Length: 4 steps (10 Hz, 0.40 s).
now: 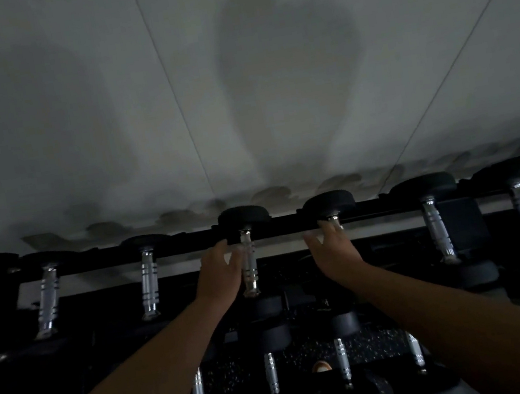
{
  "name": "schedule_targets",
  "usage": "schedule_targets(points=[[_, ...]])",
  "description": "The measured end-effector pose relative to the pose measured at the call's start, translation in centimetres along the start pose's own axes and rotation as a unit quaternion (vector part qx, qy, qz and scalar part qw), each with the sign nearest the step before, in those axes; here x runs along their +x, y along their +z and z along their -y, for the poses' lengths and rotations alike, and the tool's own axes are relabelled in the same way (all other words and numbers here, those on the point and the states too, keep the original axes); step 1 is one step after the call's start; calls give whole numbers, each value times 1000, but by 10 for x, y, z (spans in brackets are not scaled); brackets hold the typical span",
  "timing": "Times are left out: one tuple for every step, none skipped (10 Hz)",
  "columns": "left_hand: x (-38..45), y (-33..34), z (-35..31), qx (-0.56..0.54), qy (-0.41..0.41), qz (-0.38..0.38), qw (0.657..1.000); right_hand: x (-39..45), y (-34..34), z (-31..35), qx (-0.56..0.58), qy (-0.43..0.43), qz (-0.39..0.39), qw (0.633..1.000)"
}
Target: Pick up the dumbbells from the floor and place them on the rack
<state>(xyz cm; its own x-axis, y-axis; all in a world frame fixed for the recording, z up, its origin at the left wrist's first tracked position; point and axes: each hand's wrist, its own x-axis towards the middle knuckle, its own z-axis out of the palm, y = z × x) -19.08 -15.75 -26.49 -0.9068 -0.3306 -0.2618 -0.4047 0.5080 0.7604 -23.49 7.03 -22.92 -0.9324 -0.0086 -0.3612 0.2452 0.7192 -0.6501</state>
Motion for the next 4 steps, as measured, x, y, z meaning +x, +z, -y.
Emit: schedule_targets(points=[[-11,-37,-4,27,71,-14,997,-28,6,30,-57,-42,-3,997],[-22,-81,-10,47,136,-15,989,-57,7,63,-36,-68,-34,996],[-29,-131,-26,82,192,-23,978,-84,-1,101,-44,-131,-77,987],[-38,-184,-56,96,241,-54,964,-107,-13,140,-61,-202,-101,972]])
